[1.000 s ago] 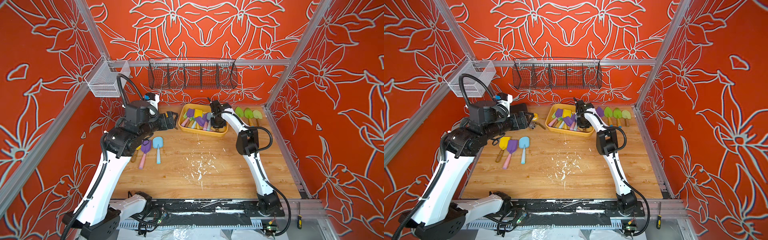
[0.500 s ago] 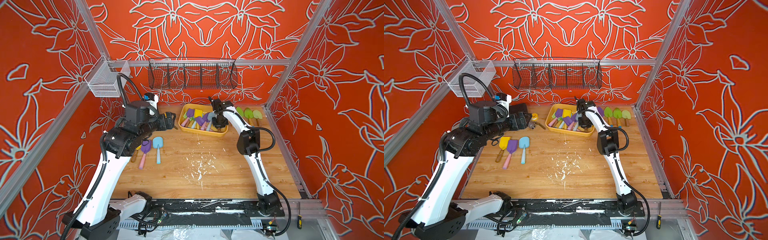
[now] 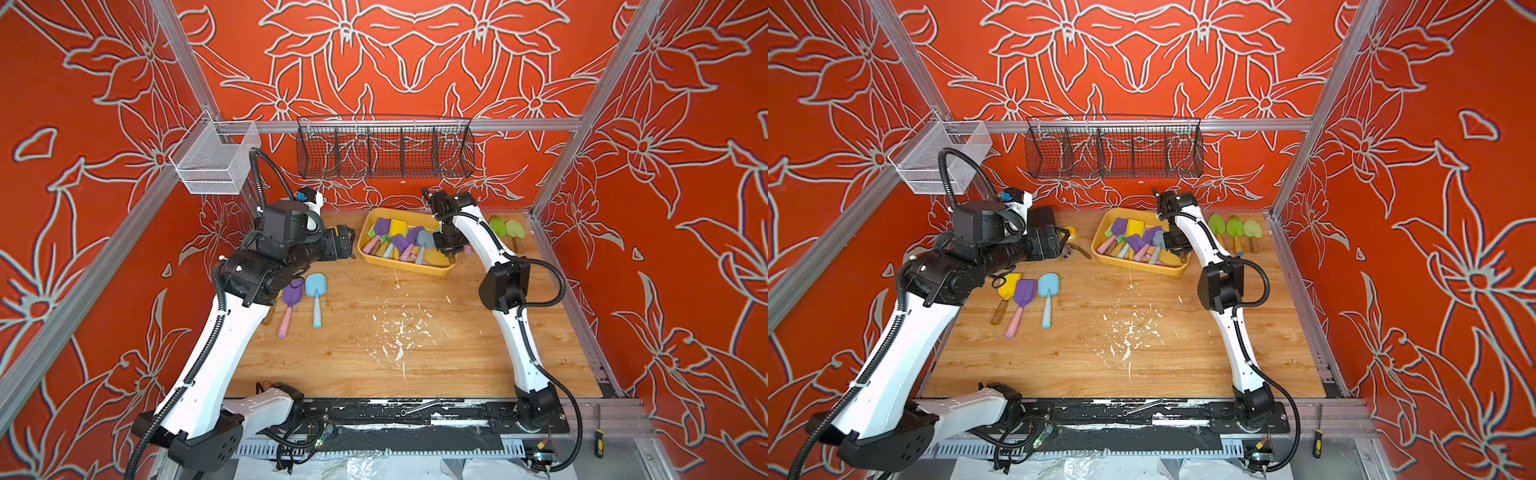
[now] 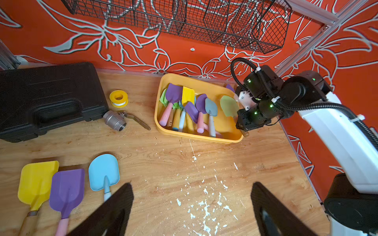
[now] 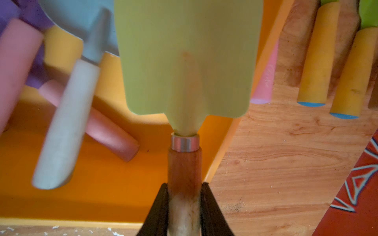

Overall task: Take the shovel out of the storage box
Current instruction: Pick up the shovel from the storage box.

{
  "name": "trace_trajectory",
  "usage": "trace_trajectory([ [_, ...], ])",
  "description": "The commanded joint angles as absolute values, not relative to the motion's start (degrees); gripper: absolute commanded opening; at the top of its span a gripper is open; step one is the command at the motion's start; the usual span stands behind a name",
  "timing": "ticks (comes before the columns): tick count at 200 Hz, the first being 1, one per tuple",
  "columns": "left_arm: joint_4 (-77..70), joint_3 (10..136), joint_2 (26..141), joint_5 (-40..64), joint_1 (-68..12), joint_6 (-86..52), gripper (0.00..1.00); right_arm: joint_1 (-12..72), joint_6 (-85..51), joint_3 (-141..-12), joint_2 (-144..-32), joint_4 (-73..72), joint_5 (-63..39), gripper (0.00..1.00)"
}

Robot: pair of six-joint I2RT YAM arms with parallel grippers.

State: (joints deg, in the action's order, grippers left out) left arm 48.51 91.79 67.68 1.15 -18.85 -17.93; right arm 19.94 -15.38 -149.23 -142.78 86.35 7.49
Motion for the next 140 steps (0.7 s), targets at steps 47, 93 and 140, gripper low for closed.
trace_trajectory([
  [47,46.4,88.3,66.1,-0.2,-19.1,-18.6,0.91,20.0,-25.3,-138.1,-128.2,79.4,-6.3,0.00],
  [93,44.7,87.3,65.3,-1.5,-19.1,-20.1,0.92,27.3,-44.6,-106.4,-108.3,48.5,-13.7,0.00],
  [140,44.4,89.0,65.1,-1.9,-19.0,-20.4,0.92,43.6,-61.3,-89.0,-103.6,29.0,-9.2,0.00],
])
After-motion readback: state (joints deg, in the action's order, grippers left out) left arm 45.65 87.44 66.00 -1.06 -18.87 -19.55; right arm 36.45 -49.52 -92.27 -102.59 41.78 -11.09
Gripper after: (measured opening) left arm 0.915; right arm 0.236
